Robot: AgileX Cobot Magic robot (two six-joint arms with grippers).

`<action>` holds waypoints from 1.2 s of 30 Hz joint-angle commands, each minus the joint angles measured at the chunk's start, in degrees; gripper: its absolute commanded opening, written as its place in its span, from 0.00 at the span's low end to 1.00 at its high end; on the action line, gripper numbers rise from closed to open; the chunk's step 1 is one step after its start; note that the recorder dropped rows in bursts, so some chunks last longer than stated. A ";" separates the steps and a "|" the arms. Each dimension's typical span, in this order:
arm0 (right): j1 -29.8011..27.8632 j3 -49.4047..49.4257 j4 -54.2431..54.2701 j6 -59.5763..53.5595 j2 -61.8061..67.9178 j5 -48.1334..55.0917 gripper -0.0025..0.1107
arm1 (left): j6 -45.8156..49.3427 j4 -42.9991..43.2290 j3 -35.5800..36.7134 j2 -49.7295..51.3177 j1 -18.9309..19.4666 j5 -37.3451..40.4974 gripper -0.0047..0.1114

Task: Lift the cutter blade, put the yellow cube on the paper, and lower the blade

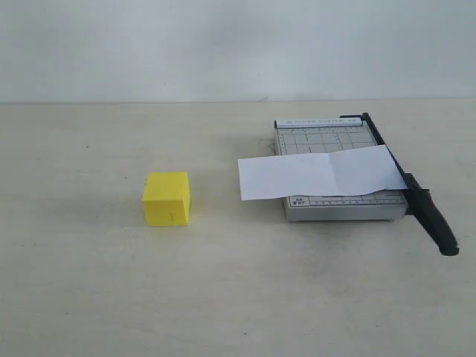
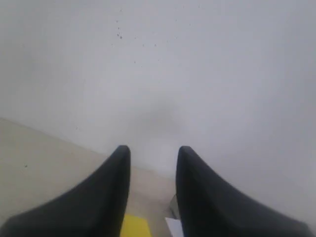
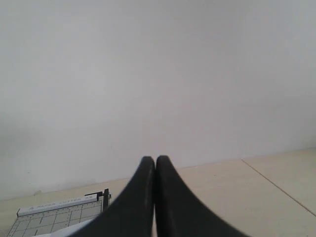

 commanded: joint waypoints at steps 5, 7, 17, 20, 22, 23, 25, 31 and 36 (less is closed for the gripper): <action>-0.32 0.28 -0.28 -0.33 -0.33 -0.07 0.02 | -3.01 4.59 -4.88 -0.15 0.12 0.06 0.31; -0.32 0.28 -0.28 -0.33 -0.33 -0.07 0.02 | -3.01 5.02 -7.19 -0.15 0.12 4.11 0.31; -0.32 0.28 -0.28 -0.33 -0.33 -0.07 0.02 | 16.48 1.50 -23.55 -0.15 -2.97 24.58 0.45; -0.32 0.28 -0.28 -0.33 -0.33 -0.07 0.02 | 21.75 -0.25 -29.93 0.74 -3.58 28.10 0.52; -0.32 0.28 -0.28 -0.33 -0.33 -0.07 0.02 | 22.36 -0.25 -33.51 1.98 -3.73 30.10 0.56; -0.32 0.28 -0.28 -0.33 -0.33 -0.07 0.02 | 22.36 -0.15 -35.30 2.60 -3.72 30.76 0.56; -0.32 0.28 -0.28 -0.33 -0.33 -0.07 0.02 | 22.36 -0.15 -37.86 3.59 -3.72 30.85 0.56; -0.32 0.28 -0.28 -0.33 -0.33 -0.07 0.02 | 21.65 -0.41 -42.26 4.84 -3.72 30.85 0.55; -0.32 0.28 -0.28 -0.33 -0.33 -0.07 0.02 | 20.17 -6.62 -42.26 4.84 -3.72 30.60 0.55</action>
